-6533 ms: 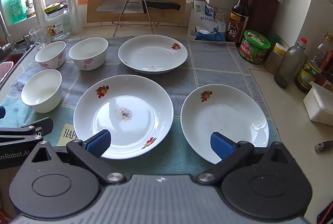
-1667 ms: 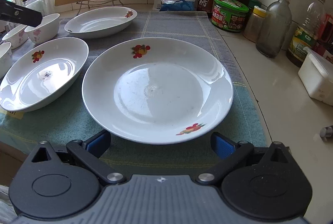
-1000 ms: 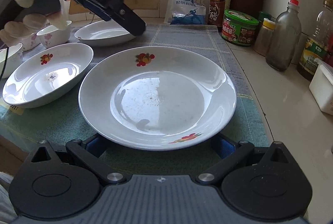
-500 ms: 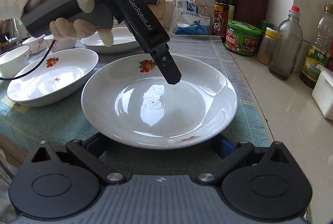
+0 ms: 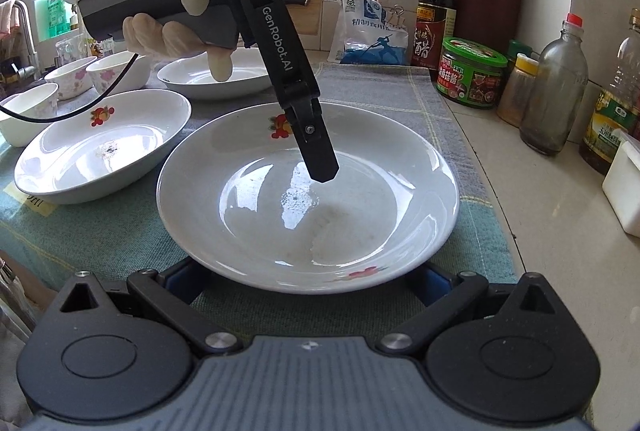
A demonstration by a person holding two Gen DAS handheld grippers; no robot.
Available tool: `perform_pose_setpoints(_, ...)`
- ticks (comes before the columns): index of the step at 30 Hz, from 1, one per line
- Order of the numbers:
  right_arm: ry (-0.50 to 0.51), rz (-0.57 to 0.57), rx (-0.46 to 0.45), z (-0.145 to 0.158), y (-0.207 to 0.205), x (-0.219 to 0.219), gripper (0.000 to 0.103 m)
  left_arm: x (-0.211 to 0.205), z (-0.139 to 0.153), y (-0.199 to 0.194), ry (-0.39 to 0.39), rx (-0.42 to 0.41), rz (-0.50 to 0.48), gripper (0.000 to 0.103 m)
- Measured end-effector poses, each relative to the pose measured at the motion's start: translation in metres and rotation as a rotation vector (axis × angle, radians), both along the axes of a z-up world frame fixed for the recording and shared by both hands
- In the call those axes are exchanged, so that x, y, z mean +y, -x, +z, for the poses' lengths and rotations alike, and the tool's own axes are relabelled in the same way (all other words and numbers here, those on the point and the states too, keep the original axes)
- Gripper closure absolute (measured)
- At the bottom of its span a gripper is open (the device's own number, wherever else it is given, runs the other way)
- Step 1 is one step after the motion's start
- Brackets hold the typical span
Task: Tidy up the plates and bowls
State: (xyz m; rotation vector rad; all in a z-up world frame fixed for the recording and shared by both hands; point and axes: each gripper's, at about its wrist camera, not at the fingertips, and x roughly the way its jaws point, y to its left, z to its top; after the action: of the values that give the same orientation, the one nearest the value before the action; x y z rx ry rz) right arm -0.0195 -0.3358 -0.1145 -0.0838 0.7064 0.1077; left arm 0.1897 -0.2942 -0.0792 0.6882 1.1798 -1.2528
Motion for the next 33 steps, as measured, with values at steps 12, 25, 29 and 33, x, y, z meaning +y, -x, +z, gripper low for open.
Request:
perform_pose_setpoints(12,-0.007,0.004,0.043,0.003,-0.004,-0.002,0.000,-0.001,0.002,-0.001,-0.008,0.024,0.002,0.022)
perform_pose_setpoints(25,0.029,0.046,0.024,0.017,-0.024,-0.016,0.000,-0.007,0.019,-0.019,0.040,0.008,0.056,0.022)
perform_pose_setpoints(29,0.035,0.067,0.021,0.020,-0.034,-0.024,0.000,-0.011,0.024,-0.031,0.051,0.002,0.084,0.022)
perform_pose_setpoints(33,0.048,0.090,0.013,0.024,-0.049,-0.034,0.000,-0.017,0.028,-0.044,0.067,-0.009,0.105,0.022)
